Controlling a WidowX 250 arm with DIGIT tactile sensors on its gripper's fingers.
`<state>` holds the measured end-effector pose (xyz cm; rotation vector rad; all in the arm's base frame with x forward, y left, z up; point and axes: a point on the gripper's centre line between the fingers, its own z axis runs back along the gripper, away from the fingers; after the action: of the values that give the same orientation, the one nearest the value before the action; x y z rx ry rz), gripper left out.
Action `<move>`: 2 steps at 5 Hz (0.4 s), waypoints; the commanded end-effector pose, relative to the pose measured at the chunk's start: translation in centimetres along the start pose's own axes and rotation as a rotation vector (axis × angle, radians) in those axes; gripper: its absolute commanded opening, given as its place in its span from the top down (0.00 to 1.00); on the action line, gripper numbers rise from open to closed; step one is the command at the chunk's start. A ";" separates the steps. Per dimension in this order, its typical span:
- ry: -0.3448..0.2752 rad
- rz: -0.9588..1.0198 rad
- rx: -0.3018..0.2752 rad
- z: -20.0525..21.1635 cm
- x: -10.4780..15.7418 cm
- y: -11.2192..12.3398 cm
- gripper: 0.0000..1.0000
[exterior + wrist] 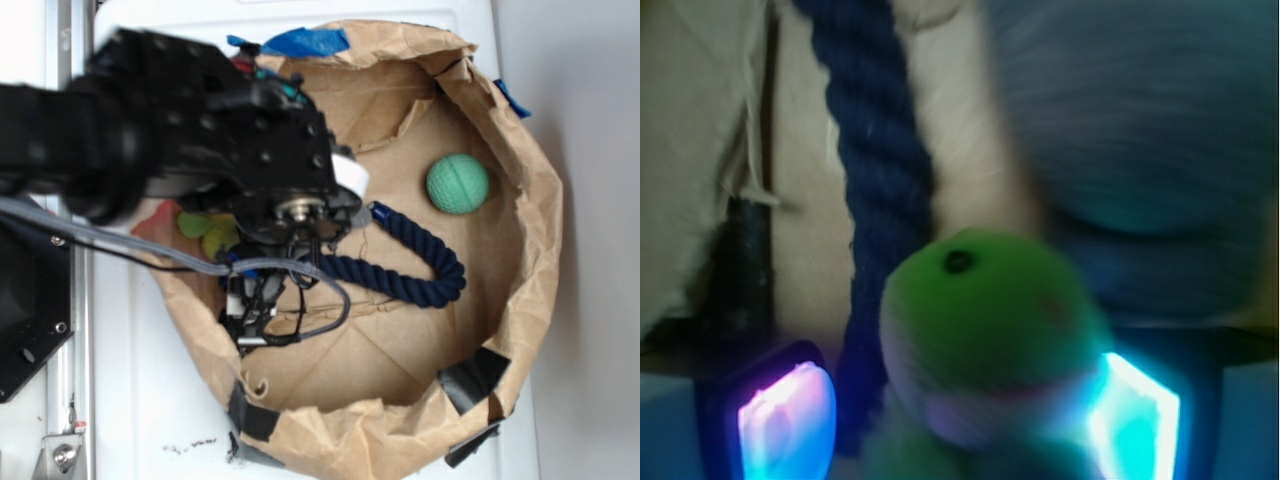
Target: Grab the green animal.
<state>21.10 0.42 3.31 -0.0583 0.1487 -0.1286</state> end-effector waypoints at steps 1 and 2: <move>0.000 0.000 0.013 -0.4 0.1 0.4 0.00; -0.005 0.001 0.016 -0.4 0.2 0.5 0.25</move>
<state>20.98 0.60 2.57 -0.0492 0.1685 -0.1334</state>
